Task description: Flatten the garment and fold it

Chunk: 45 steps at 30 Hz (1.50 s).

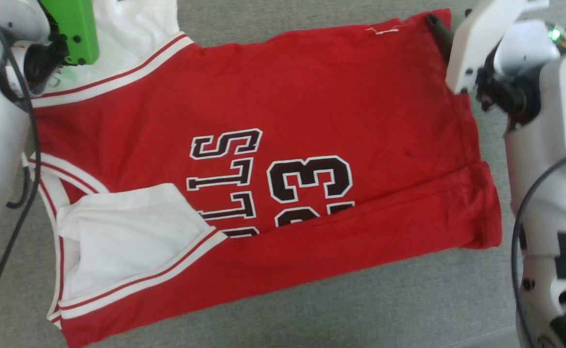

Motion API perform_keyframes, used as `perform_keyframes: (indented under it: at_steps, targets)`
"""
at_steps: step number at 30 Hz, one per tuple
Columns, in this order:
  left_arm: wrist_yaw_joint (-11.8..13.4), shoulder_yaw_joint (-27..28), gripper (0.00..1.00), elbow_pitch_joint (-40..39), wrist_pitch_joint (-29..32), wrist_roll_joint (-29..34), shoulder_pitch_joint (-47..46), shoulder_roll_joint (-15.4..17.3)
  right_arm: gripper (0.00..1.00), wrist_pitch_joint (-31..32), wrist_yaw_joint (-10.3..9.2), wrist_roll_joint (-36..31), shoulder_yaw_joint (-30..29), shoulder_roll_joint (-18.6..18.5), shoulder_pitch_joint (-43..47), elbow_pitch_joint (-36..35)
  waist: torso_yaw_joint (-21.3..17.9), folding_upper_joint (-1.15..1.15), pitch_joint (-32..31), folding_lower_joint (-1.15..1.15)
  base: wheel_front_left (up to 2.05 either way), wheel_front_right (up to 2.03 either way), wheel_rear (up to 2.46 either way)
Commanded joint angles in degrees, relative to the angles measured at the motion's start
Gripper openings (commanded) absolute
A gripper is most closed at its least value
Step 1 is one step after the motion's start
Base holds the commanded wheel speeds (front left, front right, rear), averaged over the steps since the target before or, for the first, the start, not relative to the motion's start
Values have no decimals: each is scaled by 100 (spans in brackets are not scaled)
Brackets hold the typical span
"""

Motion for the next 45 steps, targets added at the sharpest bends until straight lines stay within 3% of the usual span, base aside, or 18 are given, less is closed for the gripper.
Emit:
perform_keyframes:
  at_steps: [1, 3, 4, 5, 6, 7, 8, 9, 14, 18, 25, 28, 36, 41, 45]
  targets:
    - [-52, -22, 0, 46, -75, 17, -23, -51, 100, 167, -9, -47, -33, 20, -197, 160, 74, 0, 9, 0, 0, 0, 0]
    - [-106, -52, 0, 92, -150, 30, -49, -102, 99, 454, -9, -127, -46, 21, -371, 415, 119, 0, 8, 0, 0, 0, 0]
    - [-127, -63, 0, 114, -186, 36, -59, -121, 66, 555, -9, -183, -65, 21, -434, 509, 136, 0, 7, 0, 0, 0, 0]
    - [-159, -81, 0, 146, -223, 39, -69, -150, 44, 698, -9, -261, -89, 22, -499, 629, 161, 0, 1, 0, 0, 0, 0]
    - [-186, -93, 0, 167, -259, 45, -82, -170, 36, 807, -9, -314, -105, 22, -545, 713, 178, 0, -2, 0, 0, 0, 0]
    - [-219, -109, 0, 195, -311, 53, -96, -199, 15, 927, -9, -347, -143, 22, -593, 807, 204, 0, -8, 0, 0, 0, 0]
    - [-249, -116, 0, 213, -366, 55, -107, -223, 2, 993, -9, -382, -168, 22, -625, 862, 224, 0, -14, 0, 0, 0, 0]
    - [-283, -113, 0, 227, -474, 62, -123, -257, 0, 1036, -9, -441, -183, 22, -652, 905, 252, 0, -24, 0, 0, 0, 0]
    - [-499, -220, 0, 253, -1241, 343, -124, -264, 0, 608, -9, -499, -207, 23, -561, 874, 374, 0, -159, 0, 0, 0, 0]
    - [-626, -200, 0, 163, -2325, 502, 167, -302, 0, -174, -9, -354, -104, 23, -171, 752, 512, 0, -464, 0, 0, 0, 0]
    - [-706, -68, 0, -431, -3708, 296, 1421, -340, 0, -1722, -9, 1, 148, -71, 937, 371, 821, 0, -1290, 0, 0, 0, 0]
    - [-607, 60, 0, -918, -4093, 100, 2102, -293, 0, -2221, -9, 225, 276, -187, 1462, 153, 945, 0, -1658, 0, 0, 0, 0]
    - [-22, 260, 0, -2272, -4317, -297, 3916, 94, 0, -2863, -9, 578, 374, -549, 2581, -193, 1149, 0, -2258, 0, 0, 0, 0]
    - [172, 184, 0, -2859, -4228, -615, 4945, 212, 0, -2670, -9, 604, 389, -754, 3026, -213, 1214, 0, -2418, 0, 0, 0, 0]
    - [176, 37, 0, -2979, -4167, -825, 5535, 221, 0, -2314, -9, 580, 495, -931, 3279, -248, 1242, 0, -2486, 0, 0, 0, 0]
